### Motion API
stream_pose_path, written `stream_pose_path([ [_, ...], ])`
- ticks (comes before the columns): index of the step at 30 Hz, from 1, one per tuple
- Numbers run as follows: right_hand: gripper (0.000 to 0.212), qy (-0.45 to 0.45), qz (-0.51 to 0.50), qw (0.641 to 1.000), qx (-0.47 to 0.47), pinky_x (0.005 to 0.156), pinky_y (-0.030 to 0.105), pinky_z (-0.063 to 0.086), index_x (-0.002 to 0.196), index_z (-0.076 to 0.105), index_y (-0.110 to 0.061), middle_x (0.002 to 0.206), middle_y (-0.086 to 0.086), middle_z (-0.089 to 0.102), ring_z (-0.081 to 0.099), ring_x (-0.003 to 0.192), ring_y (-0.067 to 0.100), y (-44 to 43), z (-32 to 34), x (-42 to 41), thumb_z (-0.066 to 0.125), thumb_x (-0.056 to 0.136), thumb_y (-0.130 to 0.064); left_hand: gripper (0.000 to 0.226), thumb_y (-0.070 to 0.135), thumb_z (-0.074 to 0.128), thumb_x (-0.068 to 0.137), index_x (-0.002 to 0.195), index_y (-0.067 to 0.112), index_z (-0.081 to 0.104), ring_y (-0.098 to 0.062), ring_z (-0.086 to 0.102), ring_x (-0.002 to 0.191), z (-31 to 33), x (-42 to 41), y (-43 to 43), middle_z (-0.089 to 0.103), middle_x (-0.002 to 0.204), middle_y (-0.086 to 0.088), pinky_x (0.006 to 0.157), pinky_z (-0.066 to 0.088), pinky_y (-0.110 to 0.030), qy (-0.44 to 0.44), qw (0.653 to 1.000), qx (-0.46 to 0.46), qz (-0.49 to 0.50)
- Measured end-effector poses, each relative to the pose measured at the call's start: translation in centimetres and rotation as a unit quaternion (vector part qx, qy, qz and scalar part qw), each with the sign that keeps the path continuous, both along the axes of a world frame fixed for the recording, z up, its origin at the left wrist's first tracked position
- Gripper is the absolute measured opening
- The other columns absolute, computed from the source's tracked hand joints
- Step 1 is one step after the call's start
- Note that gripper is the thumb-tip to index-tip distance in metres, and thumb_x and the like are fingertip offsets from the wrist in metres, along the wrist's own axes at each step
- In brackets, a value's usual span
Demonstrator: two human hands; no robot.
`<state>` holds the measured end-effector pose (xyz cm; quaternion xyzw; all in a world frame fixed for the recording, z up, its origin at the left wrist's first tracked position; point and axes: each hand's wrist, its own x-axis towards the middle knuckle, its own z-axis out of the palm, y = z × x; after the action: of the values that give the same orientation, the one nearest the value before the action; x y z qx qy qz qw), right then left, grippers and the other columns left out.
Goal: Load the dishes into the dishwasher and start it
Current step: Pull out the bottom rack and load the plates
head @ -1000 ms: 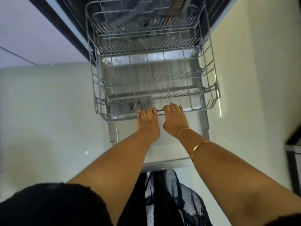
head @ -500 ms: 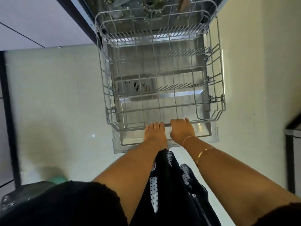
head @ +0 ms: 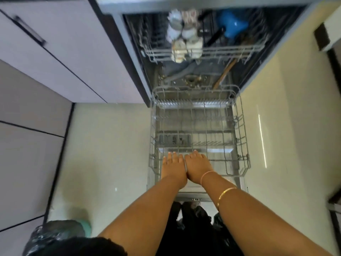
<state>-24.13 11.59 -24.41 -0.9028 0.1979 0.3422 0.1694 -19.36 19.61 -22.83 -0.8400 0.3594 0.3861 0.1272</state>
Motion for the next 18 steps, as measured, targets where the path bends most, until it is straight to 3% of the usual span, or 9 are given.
stream_pose_path([
  [7,0.045,-0.121,0.13,0.982,-0.059,0.111,0.043,0.027,0.135,0.039,-0.009,0.139,0.014,0.041,0.031,0.134,0.03,3.0,12.9,6.9,0.045,0.092,-0.021,0.068,0.025,0.043,0.093,0.149,0.009,0.006,-0.034,0.009,0.143,11.4,5.1,4.3,0.013,0.154,-0.016,0.118,0.008,-0.044,-0.104,0.986,-0.076,0.107],
  [14,0.045,-0.187,0.201,0.955,-0.116,0.111,0.042,0.029,0.136,0.038,-0.01,0.139,0.014,0.042,0.034,0.133,0.031,8.2,21.0,15.4,0.044,0.092,-0.018,0.071,0.021,0.044,0.094,0.15,0.009,0.002,-0.035,0.001,0.145,18.2,12.3,10.0,0.007,0.156,-0.018,0.118,0.001,-0.046,-0.181,0.959,-0.13,0.175],
  [18,0.042,-0.206,0.215,0.943,-0.146,0.105,0.04,0.035,0.131,0.042,-0.011,0.133,0.012,0.046,0.04,0.126,0.029,13.2,22.9,20.9,0.047,0.09,-0.018,0.073,0.016,0.043,0.094,0.149,0.007,-0.005,-0.035,-0.004,0.145,20.2,17.5,15.3,-0.001,0.157,-0.018,0.118,-0.002,-0.046,-0.219,0.952,-0.118,0.179],
])
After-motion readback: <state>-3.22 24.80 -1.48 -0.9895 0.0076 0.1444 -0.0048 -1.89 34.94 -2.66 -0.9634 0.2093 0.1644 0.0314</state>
